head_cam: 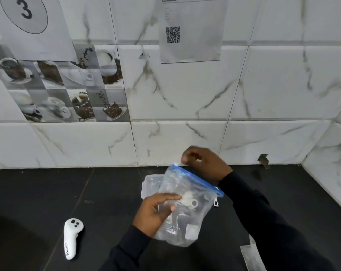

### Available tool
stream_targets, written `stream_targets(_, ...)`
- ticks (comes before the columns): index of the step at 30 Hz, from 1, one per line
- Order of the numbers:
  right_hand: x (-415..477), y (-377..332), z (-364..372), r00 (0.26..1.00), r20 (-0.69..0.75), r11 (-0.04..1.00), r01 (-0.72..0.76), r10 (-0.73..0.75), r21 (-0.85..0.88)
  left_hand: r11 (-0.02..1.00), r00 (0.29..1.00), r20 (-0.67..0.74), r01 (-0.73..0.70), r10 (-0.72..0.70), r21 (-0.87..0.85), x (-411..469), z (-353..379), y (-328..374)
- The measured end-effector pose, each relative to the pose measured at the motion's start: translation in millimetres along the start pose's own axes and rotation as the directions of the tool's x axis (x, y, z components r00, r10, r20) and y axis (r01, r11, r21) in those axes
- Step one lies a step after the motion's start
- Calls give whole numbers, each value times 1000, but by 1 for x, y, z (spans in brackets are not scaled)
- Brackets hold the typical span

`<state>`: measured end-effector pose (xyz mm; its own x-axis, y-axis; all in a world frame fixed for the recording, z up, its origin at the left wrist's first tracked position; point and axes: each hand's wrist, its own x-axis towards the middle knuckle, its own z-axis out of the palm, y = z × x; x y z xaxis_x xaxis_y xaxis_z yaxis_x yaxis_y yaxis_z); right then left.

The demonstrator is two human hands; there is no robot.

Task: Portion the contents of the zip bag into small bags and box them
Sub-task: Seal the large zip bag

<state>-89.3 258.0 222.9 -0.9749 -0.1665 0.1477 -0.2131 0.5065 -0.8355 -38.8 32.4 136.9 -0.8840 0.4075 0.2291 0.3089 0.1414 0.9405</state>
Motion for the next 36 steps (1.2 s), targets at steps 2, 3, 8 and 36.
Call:
stream_targets(2, -4, 13, -17, 927, -339, 946, -49, 163, 321, 998, 997, -73, 18, -23, -67, 3, -8, 1)
stream_targets(3, -11, 20, -20, 862, -417, 886, -75, 289, 459, 996, 994, -106, 18, -27, -88, 3, -12, 1)
stream_targets(8, -67, 56, 37, 860, -199, 708, -233, 470, 667, 987, 974, -215, 32, -66, -159, 4, -12, -2)
stream_targets(36, -95, 42, 58, 936, -84, 597, -147, 341, 789, 978, 993, -107, 21, -44, -207, 7, -8, 7)
